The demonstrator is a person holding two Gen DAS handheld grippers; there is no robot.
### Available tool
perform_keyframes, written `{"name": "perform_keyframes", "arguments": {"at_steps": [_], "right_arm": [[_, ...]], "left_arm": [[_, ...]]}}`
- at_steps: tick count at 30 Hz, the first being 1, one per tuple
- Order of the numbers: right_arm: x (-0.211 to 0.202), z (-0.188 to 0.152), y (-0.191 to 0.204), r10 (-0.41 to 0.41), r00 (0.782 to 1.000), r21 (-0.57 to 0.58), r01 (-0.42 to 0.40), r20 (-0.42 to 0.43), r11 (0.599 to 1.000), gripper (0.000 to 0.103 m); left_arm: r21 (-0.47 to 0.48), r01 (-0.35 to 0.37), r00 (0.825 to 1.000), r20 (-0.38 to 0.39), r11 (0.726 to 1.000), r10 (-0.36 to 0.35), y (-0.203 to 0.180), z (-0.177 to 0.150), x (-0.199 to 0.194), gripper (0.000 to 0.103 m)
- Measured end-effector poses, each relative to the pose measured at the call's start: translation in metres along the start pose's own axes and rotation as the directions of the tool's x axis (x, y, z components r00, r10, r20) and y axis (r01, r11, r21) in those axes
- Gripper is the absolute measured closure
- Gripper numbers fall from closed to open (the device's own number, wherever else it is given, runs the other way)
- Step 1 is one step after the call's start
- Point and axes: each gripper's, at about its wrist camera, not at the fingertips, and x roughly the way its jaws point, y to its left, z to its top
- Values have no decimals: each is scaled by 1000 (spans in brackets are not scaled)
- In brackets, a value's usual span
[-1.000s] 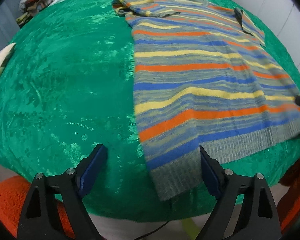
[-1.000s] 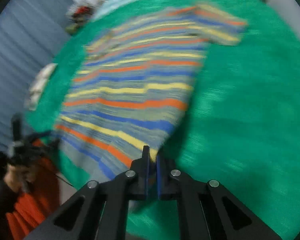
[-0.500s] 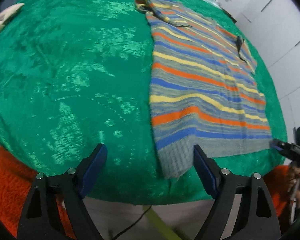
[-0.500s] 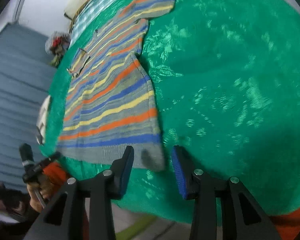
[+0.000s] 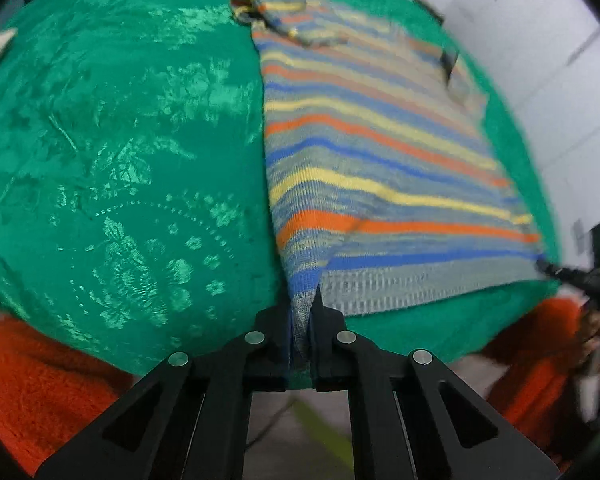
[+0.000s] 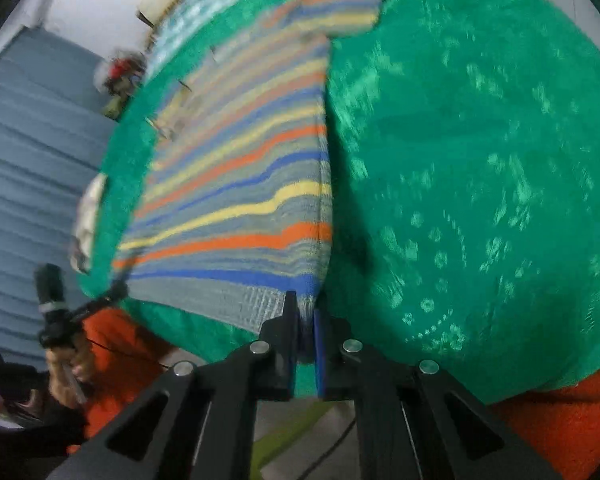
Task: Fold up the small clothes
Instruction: 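Grasp the sweater hem with both grippers and pull it to straighten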
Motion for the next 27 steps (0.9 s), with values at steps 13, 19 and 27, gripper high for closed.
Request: {"name": "perform_keyframes", "arguments": {"at_steps": [13, 19, 27], "right_arm": [[25, -13, 4, -112, 994, -23, 111, -15, 993, 97], [32, -11, 5, -139, 990, -33, 139, -19, 990, 97], [33, -14, 16, -206, 979, -71, 205, -7, 976, 96]], "left_arm": [[31, -155, 988, -3, 987, 155, -20, -5, 22, 99], [31, -159, 987, 8, 987, 159, -13, -11, 20, 99], [81, -214, 977, 20, 973, 213, -23, -17, 20, 92]]}}
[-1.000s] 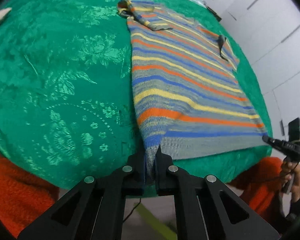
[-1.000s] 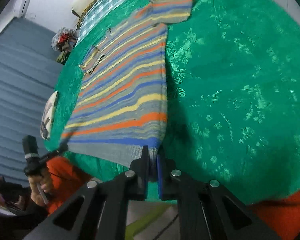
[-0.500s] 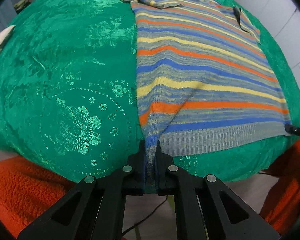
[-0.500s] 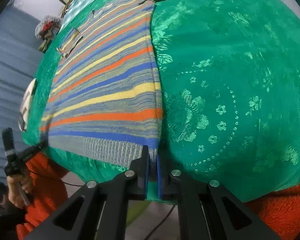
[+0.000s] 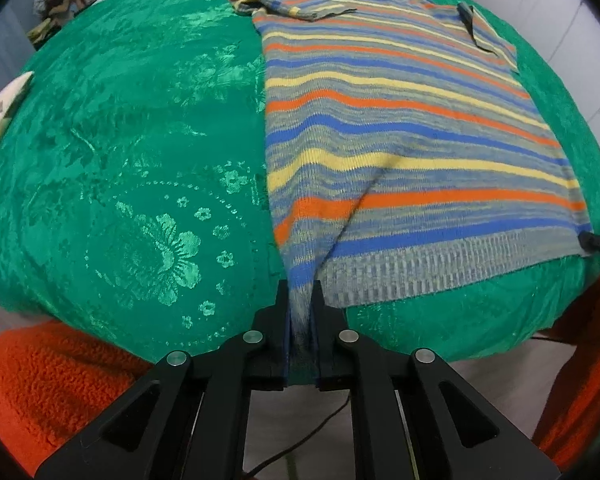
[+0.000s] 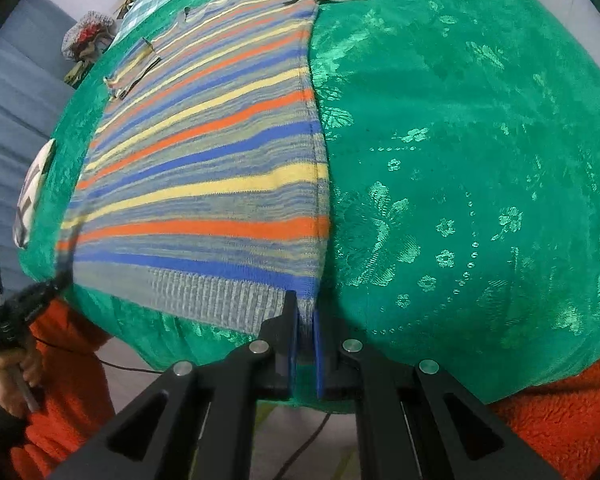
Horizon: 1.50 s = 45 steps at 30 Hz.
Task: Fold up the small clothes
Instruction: 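Grasp the sweater hem with both grippers and pull it to straighten, then release the hem and move the right gripper to the folded sleeve, then grasp the sleeve cuff with the right gripper and pull it outward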
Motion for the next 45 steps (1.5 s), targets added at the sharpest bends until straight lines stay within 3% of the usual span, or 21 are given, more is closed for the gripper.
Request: {"name": "perform_keyframes", "arguments": {"at_steps": [2, 6, 9, 13, 17, 21, 23, 26, 28, 30, 32, 34, 36, 38, 40, 41, 45], "right_arm": [[-2, 0, 2, -22, 1000, -3, 22, -2, 1000, 95], [-9, -4, 2, -49, 999, -2, 49, -19, 999, 80], [-23, -9, -4, -73, 997, 16, 73, -9, 997, 65], [-50, -10, -14, -139, 989, 36, 138, 40, 990, 64], [-84, 1, -10, -226, 964, 13, 226, 138, 974, 64], [-102, 21, 17, -210, 948, -77, 234, 238, 969, 58], [-93, 29, 35, -177, 951, -125, 213, 255, 969, 57], [-60, 34, 58, -102, 968, -206, 151, 230, 967, 57], [-30, 27, 64, -86, 981, -241, 128, 176, 962, 57], [0, 14, 60, -106, 992, -266, 121, 67, 956, 57], [8, -1, 52, -120, 993, -291, 115, 1, 950, 57], [-10, -3, 46, -93, 995, -312, 81, -24, 947, 57], [-37, 14, 37, -77, 997, -327, 80, 22, 941, 57], [-60, 48, 30, -123, 984, -377, 164, 131, 912, 55], [-69, 96, 27, -167, 946, -450, 282, 277, 848, 45], [-66, 118, 28, -177, 928, -486, 326, 327, 811, 44], [-9, 192, 29, -248, 890, -641, 449, 383, 623, 45]], "left_arm": [[-11, -9, 1000, -8, 1000, 9, 1, -1, -2, 87], [-18, -56, 998, -14, 998, 55, 6, -10, -12, 41], [-29, -80, 997, -7, 996, 80, 12, -16, -24, 39], [-88, -102, 993, 51, 991, 107, 26, -11, -50, 38], [-120, -69, 983, 160, 990, 88, 30, 15, -81, 31], [-61, -40, 965, 256, 997, 55, 7, 51, -88, 25], [-18, -28, 961, 275, 999, 32, -11, 63, -76, 22], [13, -9, 973, 233, 1000, 6, -29, 69, -39, 22], [40, -30, 987, 159, 999, 24, -38, 56, -9, 22], [105, -88, 996, 38, 991, 84, -42, 35, 23, 21], [161, -128, 990, 83, 979, 116, -42, 15, 18, 18], [208, -172, 984, 72, 963, 160, -41, 4, 5, 13], [202, -194, 979, 98, 960, 178, -36, -3, -10, 14], [155, -213, 969, 156, 965, 189, -27, -5, -29, 14], [78, -210, 964, 182, 975, 193, -18, 1, -40, 14], [31, -198, 963, 189, 980, 189, -11, 5, -44, 14], [-104, -161, 966, 185, 981, 179, 14, 19, -49, 14]]}}
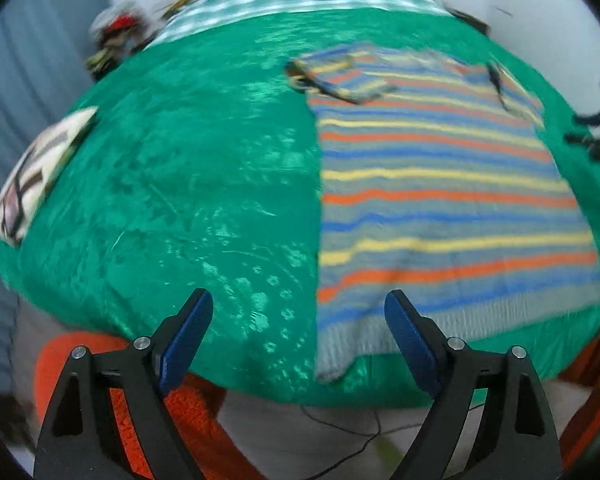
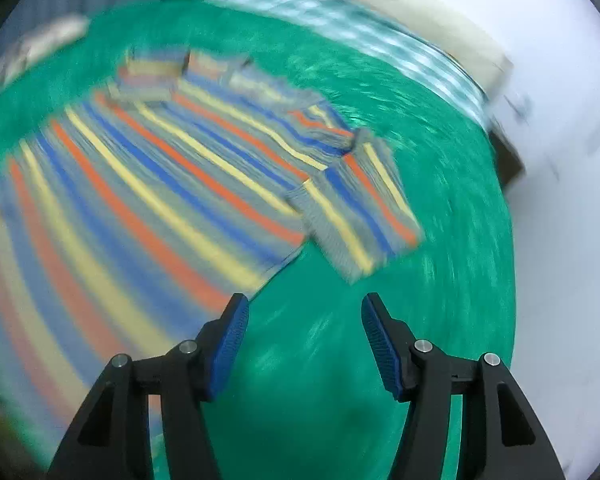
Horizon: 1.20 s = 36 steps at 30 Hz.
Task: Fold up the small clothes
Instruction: 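Grasp the sleeve cuff with the right gripper and pull it outward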
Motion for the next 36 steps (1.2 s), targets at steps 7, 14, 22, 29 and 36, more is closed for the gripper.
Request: {"name": "perform_keyframes", "arguments": {"at_steps": [7, 14, 22, 29, 36], "right_arm": [[85, 33, -28, 18, 999, 36, -16, -49, 999, 101], [29, -32, -188, 122, 981, 724, -193, 150, 662, 100], [25, -124, -259, 254, 905, 922, -374, 341, 95, 100], [35, -170, -251, 310, 919, 968, -252, 243, -13, 100], [51, -181, -227, 293, 956, 986, -64, 15, 155, 101]], "left_arm": [[-64, -78, 993, -89, 995, 72, 21, -11, 20, 15], [-95, -60, 991, -123, 994, 48, 22, -11, 27, 15], [-55, -27, 992, -125, 998, 19, -2, -8, 18, 15], [-29, -30, 992, -124, 999, 26, -11, -10, 14, 15], [21, -44, 988, -145, 999, 46, -21, -15, 18, 15]]}}
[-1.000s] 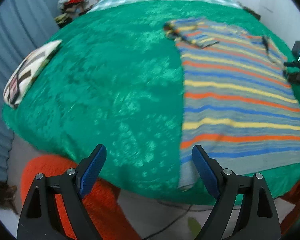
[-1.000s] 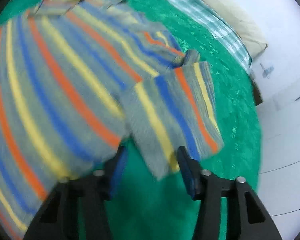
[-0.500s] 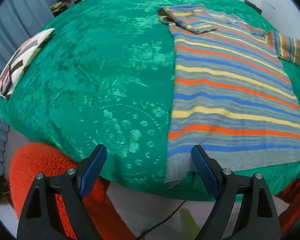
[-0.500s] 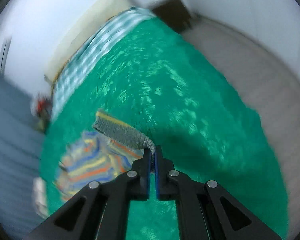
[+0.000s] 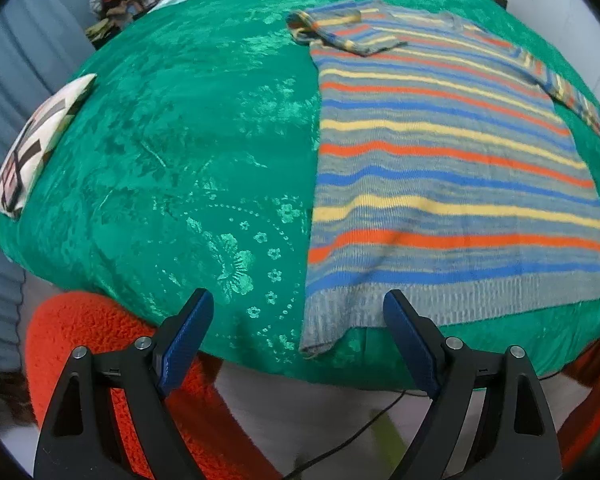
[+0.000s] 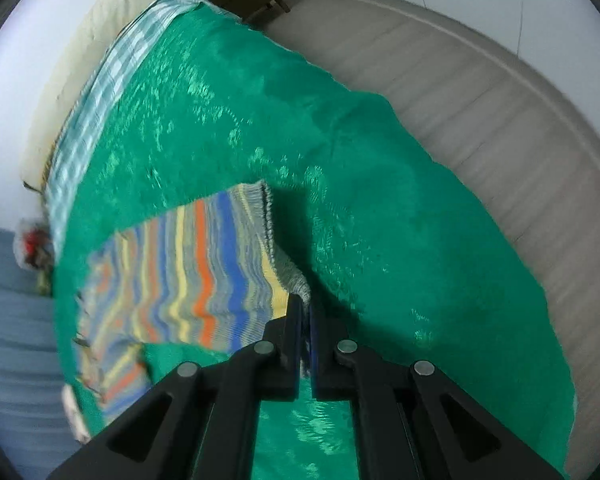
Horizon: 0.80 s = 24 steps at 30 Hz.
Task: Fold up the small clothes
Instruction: 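Grasp the sleeve cuff with the right gripper and pull it outward, then release the cuff and move the left gripper to the other sleeve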
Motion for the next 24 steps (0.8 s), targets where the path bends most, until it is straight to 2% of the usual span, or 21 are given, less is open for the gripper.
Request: {"name": "perform_keyframes", "arguments": {"at_steps": [3, 5, 6, 7, 8, 9, 12, 13, 14, 16, 17, 18, 19, 20, 21, 22, 23, 24], "right_arm": [[1, -4, 14, -81, 996, -99, 85, 36, 991, 101], [2, -9, 26, -143, 987, -182, 154, 70, 971, 99], [2, -14, 33, -180, 979, -227, 198, 96, 954, 96], [-2, -19, 38, -208, 970, -260, 235, 127, 936, 87], [-7, -25, 44, -231, 959, -286, 270, 164, 919, 83], [-15, -32, 50, -229, 951, -307, 286, 208, 908, 80], [-33, -47, 70, -194, 931, -377, 307, 308, 874, 80], [-33, -50, 76, -164, 934, -405, 290, 319, 867, 80], [-29, -52, 82, -115, 946, -441, 247, 304, 863, 80], [-12, -48, 88, -102, 962, -464, 213, 252, 860, 80], [-1, -48, 85, -129, 966, -469, 222, 222, 855, 80], [10, -48, 77, -179, 964, -462, 252, 197, 851, 80], [15, -49, 67, -210, 960, -446, 273, 185, 852, 85], [11, -52, 58, -205, 958, -426, 273, 198, 862, 85], [3, -57, 53, -224, 949, -412, 300, 222, 860, 85], [-6, -65, 52, -269, 929, -403, 355, 253, 844, 79], [-17, -75, 52, -288, 913, -398, 388, 287, 832, 78], [-33, -90, 51, -263, 912, -399, 378, 314, 835, 77]], "left_arm": [[12, -11, 1000, 8, 1000, 11, -1, 0, -2, 15], [12, -15, 1000, 15, 1000, 15, 0, 0, -3, 15], [11, -18, 1000, 17, 1000, 17, 1, 0, -3, 15], [9, -19, 1000, 17, 1000, 19, 2, 0, -4, 15], [7, -20, 1000, 16, 1000, 20, 3, 0, -4, 15], [3, -21, 1000, 16, 1000, 21, 3, 0, -4, 15], [-5, -15, 1000, 12, 1000, 15, 2, 1, -2, 15], [-2, -6, 1000, 7, 1000, 6, 0, 3, 0, 15], [3, 0, 1000, 4, 1000, 0, -3, 5, 1, 15], [26, 8, 1000, 16, 1000, -8, -12, 12, 0, 15], [40, 12, 999, 31, 999, -13, -17, 16, -2, 15], [58, 12, 999, 46, 998, -15, -23, 21, -5, 15], [81, 13, 998, 63, 997, -18, -29, 27, -7, 14], [98, 16, 997, 77, 995, -23, -34, 32, -8, 14], [115, 20, 995, 93, 993, -31, -38, 37, -9, 12], [126, 27, 993, 111, 992, -42, -43, 44, -9, 11], [132, 38, 991, 124, 990, -54, -46, 51, -7, 10], [139, 53, 988, 139, 989, -73, -49, 58, -4, 9]]}}
